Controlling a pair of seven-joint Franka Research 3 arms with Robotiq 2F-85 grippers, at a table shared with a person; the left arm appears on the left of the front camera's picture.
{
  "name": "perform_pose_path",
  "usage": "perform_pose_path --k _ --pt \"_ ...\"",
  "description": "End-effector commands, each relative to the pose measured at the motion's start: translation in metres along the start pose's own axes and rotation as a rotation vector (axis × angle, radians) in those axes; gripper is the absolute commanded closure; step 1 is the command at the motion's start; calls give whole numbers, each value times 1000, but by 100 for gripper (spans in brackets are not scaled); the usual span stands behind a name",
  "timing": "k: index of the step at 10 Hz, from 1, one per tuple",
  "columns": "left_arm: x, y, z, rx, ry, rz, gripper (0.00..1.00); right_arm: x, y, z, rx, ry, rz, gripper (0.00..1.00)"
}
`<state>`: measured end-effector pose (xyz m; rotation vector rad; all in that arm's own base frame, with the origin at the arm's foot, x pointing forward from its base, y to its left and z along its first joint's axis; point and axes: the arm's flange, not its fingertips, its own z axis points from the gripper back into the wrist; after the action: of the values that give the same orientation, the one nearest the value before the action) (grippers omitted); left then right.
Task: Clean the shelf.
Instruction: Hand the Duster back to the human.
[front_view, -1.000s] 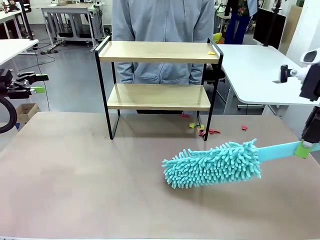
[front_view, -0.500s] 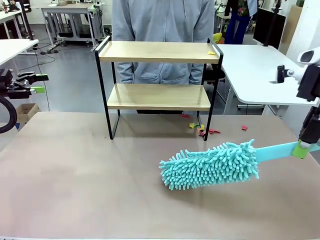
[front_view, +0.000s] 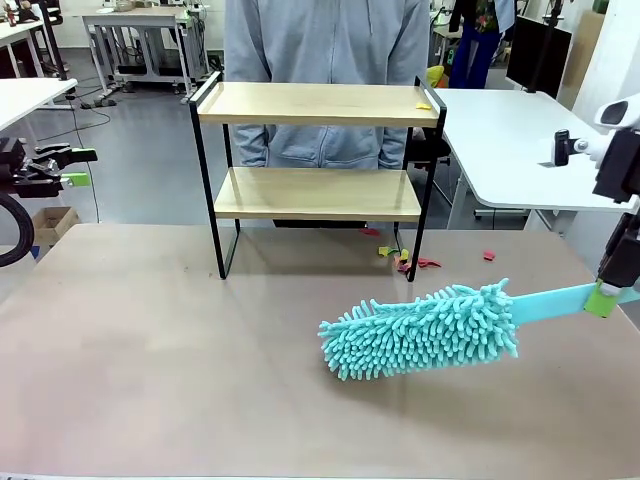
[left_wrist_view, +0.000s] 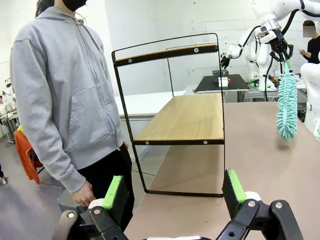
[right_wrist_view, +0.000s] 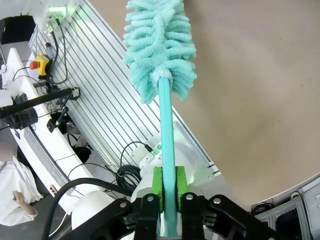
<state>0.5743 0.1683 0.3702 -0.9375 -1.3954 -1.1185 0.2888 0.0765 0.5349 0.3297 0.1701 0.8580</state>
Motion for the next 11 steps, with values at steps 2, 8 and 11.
perform_pose_path --k 2,8,11 --pt "3 -1 -1 -4 2 -5 0 3 3 4 5 -21 -1 86" --pt "31 -74 -36 -15 27 9 0 23 -82 26 98 -167 217 86" --pt "38 -139 -58 70 68 113 0 28 -125 34 111 -328 421 86"
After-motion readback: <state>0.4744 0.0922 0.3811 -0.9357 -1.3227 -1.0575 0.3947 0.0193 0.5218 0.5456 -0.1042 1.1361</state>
